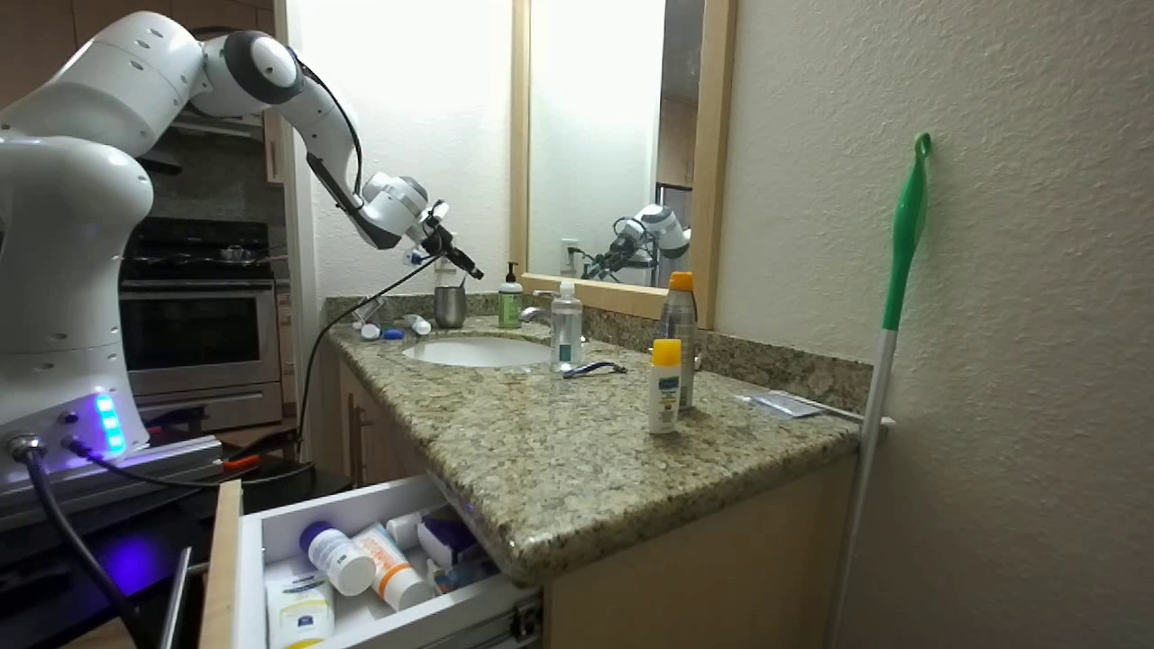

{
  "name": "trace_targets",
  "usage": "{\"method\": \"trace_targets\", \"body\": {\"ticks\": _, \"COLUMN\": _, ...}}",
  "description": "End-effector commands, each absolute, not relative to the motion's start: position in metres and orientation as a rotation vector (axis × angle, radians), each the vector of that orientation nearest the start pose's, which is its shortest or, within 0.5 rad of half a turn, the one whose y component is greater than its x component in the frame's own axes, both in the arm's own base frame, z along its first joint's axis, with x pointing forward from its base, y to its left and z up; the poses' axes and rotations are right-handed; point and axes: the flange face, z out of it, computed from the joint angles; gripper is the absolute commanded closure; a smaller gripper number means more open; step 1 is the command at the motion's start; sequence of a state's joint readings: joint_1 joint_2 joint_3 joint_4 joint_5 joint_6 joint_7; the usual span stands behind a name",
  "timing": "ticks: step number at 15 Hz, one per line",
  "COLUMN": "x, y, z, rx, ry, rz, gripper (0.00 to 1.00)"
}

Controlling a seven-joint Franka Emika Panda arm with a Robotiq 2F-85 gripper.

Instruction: Remove the toothbrush from the holder then put it back.

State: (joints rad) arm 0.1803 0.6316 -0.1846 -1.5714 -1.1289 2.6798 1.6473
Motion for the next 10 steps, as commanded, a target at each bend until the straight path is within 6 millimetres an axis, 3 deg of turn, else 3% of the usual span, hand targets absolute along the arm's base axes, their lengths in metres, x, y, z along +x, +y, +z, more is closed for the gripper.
{"method": "trace_targets", "body": {"ticks": 1, "x": 0.724, "y": 0.044, "z": 0.323, "rx": -2.911, "ry": 1.0, "rz": -1.388, "gripper": 0.82}}
{"method": "trace_targets", "body": {"ticks": 4, "x": 0.724, "y": 0.039, "z": 0.324, "rx": -2.906, "ry": 1.042, "rz": -1.36, "gripper": 1.0}}
{"method": "trace_targets", "body": {"ticks": 8, "x": 0.723, "y": 0.035, "z": 0.335, "rx": -2.88, "ry": 1.099, "rz": -1.281, "gripper": 0.97}}
{"method": "trace_targets", "body": {"ticks": 10, "x": 0.72, "y": 0.036, "z": 0.355, "rx": -2.86, "ry": 1.099, "rz": -1.21, "gripper": 0.97}}
